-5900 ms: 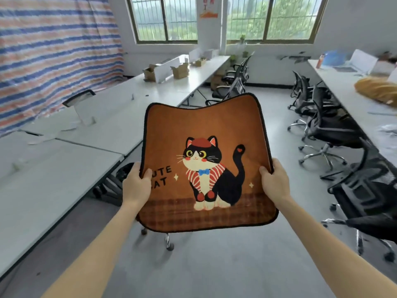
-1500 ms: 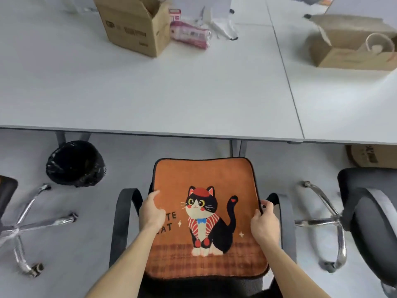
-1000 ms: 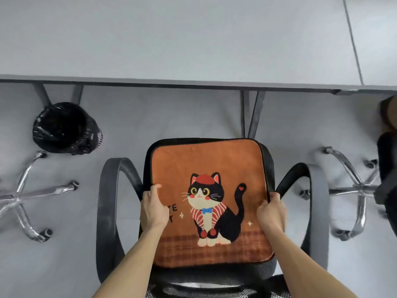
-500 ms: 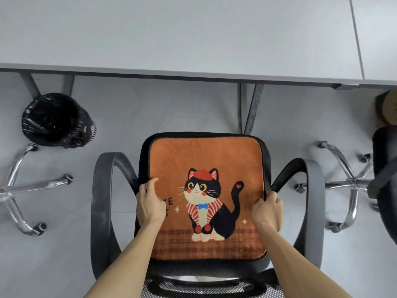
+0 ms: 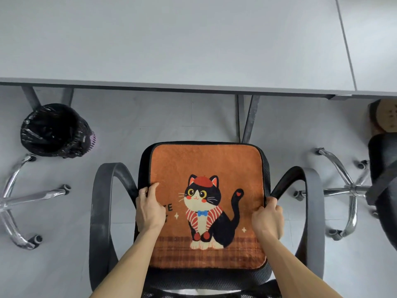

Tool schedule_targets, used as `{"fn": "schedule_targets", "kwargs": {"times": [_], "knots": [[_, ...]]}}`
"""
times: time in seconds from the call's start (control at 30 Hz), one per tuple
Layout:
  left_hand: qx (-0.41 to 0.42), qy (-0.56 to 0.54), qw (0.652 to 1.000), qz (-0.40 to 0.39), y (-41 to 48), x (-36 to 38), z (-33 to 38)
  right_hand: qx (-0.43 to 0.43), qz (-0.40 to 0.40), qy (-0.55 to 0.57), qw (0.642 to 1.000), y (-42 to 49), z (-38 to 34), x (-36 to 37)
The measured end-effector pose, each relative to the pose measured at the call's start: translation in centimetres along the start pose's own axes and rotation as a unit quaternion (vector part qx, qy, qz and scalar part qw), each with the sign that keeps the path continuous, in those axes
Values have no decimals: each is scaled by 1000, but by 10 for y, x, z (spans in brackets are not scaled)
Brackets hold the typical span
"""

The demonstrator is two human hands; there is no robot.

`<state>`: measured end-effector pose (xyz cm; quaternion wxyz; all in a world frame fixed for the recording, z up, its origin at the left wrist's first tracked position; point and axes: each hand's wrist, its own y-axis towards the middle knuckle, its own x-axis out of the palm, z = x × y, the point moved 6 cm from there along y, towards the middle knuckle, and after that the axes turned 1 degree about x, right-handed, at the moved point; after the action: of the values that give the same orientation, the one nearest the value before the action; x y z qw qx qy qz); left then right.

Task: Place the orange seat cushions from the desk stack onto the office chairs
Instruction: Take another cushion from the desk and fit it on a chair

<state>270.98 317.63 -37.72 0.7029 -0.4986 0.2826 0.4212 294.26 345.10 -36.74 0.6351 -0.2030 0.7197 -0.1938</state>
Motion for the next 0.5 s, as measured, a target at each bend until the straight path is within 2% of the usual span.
{"fn": "schedule_targets", "kwargs": {"times": [0.3,0.5], "knots": [[13,13,1000,6,3,-3,5,3,-3,-8,1000,2,1,-3],[23,41,999,-17,3,-2,5,4,-14,-10,1000,3,1,-2]]}}
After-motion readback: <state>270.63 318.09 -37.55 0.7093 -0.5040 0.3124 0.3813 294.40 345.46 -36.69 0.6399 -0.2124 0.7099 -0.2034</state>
